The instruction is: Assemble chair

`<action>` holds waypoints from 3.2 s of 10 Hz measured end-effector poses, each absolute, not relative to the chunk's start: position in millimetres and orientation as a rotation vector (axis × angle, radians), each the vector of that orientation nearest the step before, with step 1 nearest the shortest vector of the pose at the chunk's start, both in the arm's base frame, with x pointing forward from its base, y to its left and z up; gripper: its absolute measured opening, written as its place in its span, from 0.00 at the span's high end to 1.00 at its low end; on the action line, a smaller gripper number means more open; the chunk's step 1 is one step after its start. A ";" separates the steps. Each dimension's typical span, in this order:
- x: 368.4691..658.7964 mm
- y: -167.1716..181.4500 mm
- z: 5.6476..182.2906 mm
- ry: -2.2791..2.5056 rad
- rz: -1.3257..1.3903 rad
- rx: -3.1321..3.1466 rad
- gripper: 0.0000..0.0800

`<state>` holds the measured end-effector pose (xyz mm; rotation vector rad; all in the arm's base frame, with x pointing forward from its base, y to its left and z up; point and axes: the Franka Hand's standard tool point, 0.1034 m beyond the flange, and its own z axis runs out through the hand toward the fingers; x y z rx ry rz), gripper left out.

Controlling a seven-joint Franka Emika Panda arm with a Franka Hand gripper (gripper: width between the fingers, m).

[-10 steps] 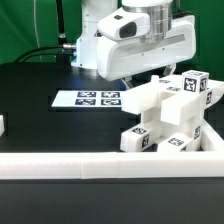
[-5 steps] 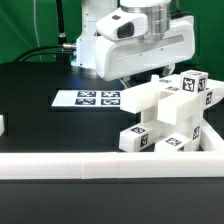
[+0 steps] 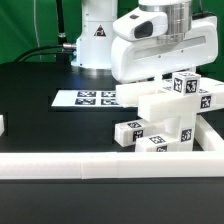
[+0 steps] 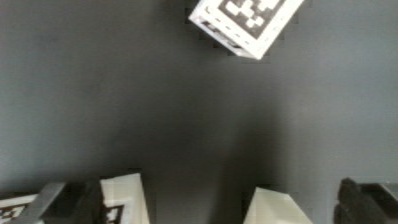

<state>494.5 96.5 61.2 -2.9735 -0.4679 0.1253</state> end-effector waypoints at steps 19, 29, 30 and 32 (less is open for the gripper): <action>420.6 101.6 8.2 -0.297 0.163 -3.044 0.19; 428.6 71.7 10.6 -0.301 0.144 -3.054 0.65; 431.2 64.3 15.9 -0.321 0.130 -3.053 0.65; 437.4 48.8 32.2 -0.346 0.124 -3.044 0.65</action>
Offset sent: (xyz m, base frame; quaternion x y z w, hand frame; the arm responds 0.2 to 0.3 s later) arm -0.0410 0.0025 -0.0102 0.0061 -0.0129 0.0505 0.9986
